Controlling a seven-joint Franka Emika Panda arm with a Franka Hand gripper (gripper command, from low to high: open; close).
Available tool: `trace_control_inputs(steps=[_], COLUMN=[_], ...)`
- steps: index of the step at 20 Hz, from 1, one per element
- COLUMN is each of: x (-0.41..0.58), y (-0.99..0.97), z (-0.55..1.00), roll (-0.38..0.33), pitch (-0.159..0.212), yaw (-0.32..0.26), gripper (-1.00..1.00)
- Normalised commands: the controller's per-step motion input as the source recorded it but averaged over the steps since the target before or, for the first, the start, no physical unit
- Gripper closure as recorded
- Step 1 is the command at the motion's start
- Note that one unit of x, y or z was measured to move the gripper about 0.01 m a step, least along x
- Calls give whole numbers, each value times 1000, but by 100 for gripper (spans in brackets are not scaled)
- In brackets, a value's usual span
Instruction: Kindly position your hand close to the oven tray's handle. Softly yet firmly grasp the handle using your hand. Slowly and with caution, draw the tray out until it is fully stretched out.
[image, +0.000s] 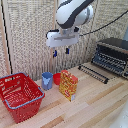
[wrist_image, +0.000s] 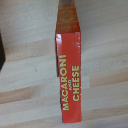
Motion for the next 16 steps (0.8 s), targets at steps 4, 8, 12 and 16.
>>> trace_control_inputs(steps=[4, 8, 12, 16], x=[-243, -371, -374, -381], y=[-199, -318, -332, -434], z=[71, 87, 72, 46], roll=[-255, -346, -350, -340], pitch=[0, 0, 0, -13], yaw=[87, 92, 85, 65], gripper=[-100, -100, -100, -100])
